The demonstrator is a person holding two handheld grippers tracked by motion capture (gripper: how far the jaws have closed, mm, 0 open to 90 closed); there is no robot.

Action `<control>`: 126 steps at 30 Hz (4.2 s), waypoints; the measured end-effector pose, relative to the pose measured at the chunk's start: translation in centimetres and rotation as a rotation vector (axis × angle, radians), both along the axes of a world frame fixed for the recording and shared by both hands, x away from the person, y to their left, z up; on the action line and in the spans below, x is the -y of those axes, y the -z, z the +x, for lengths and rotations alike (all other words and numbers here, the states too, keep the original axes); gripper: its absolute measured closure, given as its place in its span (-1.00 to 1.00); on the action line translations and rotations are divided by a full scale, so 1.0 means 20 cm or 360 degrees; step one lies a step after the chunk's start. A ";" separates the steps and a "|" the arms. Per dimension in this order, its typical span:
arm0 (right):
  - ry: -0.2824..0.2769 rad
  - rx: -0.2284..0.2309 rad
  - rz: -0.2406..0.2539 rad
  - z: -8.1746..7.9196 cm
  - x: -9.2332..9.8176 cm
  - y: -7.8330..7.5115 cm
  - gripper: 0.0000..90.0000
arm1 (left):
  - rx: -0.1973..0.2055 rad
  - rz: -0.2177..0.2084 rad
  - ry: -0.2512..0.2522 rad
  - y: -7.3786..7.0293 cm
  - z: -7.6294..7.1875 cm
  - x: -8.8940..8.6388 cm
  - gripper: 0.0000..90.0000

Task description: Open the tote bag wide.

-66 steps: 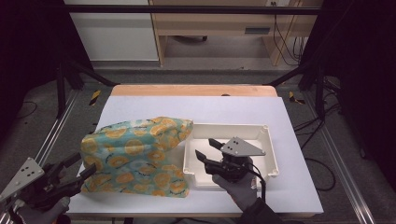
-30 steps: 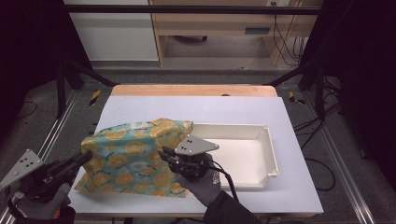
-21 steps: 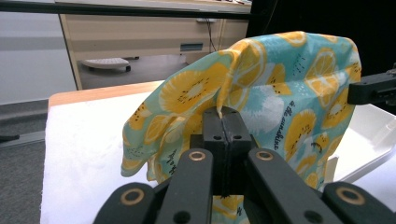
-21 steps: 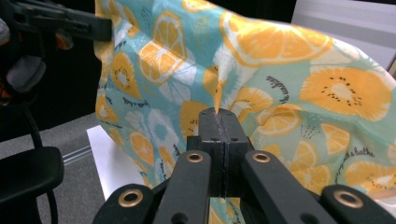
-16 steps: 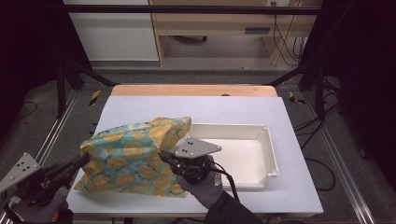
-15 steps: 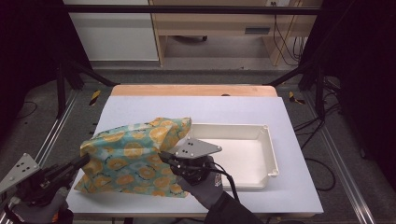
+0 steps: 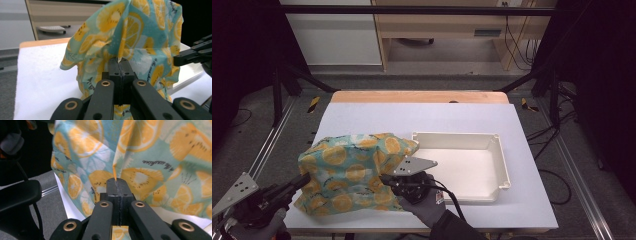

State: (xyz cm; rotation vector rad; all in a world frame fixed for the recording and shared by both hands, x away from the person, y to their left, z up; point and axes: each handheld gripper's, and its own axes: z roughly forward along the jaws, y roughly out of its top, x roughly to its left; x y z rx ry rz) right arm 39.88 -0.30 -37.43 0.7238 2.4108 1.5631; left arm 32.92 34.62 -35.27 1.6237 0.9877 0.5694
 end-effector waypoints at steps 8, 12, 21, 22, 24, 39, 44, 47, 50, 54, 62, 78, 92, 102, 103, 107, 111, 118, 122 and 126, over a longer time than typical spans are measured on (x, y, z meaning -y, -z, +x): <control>0.0004 -0.0031 -0.0031 0.01 0.00 0.04 0.94 | -0.0008 0.0001 -0.0001 0.02 0.00 0.01 1.00; 0.0006 0.0033 0.0047 -0.01 0.05 -0.04 0.75 | -0.0009 -0.0003 -0.0001 0.02 0.01 0.00 1.00; 0.0138 0.0244 0.0195 0.01 0.13 -0.25 0.17 | -0.0015 0.0006 0.0007 0.02 0.01 0.00 1.00; 0.0150 0.0252 0.0189 0.03 0.12 -0.26 0.14 | -0.0015 0.0005 0.0009 0.02 0.01 0.01 1.00; 0.0156 0.0265 0.0196 0.05 0.10 -0.26 0.08 | -0.0015 0.0004 0.0009 0.02 0.01 0.01 1.00; 0.0087 0.0232 0.0142 0.02 0.09 -0.23 1.00 | -0.0022 0.0011 0.0009 0.02 0.01 0.01 1.00; 0.0015 0.0157 0.0090 -0.01 0.09 -0.15 1.00 | -0.0034 0.0021 0.0006 0.04 0.01 0.01 1.00; 0.0006 0.0112 0.0061 0.00 0.07 -0.10 1.00 | -0.0037 0.0021 0.0005 0.04 0.01 0.01 1.00; -0.0001 0.0089 0.0047 0.01 0.06 -0.07 1.00 | -0.0037 0.0018 0.0003 0.04 0.01 0.01 1.00; 0.0000 0.0042 0.0031 0.02 0.04 -0.03 0.99 | -0.0047 0.0023 0.0006 0.05 0.01 0.01 1.00; -0.0026 0.0012 -0.0036 0.01 0.00 0.02 0.91 | -0.0062 0.0030 0.0001 0.07 0.01 0.00 1.00; 0.0115 0.0240 0.0183 0.03 0.12 -0.20 0.29 | -0.0060 0.0016 -0.0005 0.06 0.01 -0.01 1.00; 0.0066 0.0182 0.0074 0.05 0.08 -0.14 1.00 | -0.0017 -0.0048 -0.0030 0.01 -0.02 -0.05 0.79; 0.0075 0.0236 0.0094 0.04 0.06 -0.19 1.00 | 0.0108 -0.0010 -0.0037 -0.18 0.00 0.00 0.42; 0.0077 0.0240 0.0093 0.04 0.06 -0.19 1.00 | 0.0101 0.0000 -0.0040 -0.19 0.01 0.00 0.46; 0.0071 0.0249 0.0111 0.03 0.05 -0.21 1.00 | 0.0070 0.0043 -0.0087 -0.18 0.02 0.01 0.85; 0.0064 0.0258 0.0118 0.03 0.05 -0.21 1.00 | 0.0102 0.0051 -0.0088 -0.18 -0.03 0.00 1.00; 0.0047 0.0252 0.0117 0.02 0.04 -0.21 0.88 | 0.0067 0.0061 -0.0067 -0.11 -0.11 -0.02 1.00; 0.0050 0.0226 0.0089 0.03 0.04 -0.19 0.71 | 0.0014 0.0064 -0.0057 -0.05 -0.11 -0.02 1.00; 0.0048 0.0192 0.0070 0.04 0.05 -0.15 0.49 | -0.0043 0.0076 -0.0054 0.01 -0.09 -0.01 1.00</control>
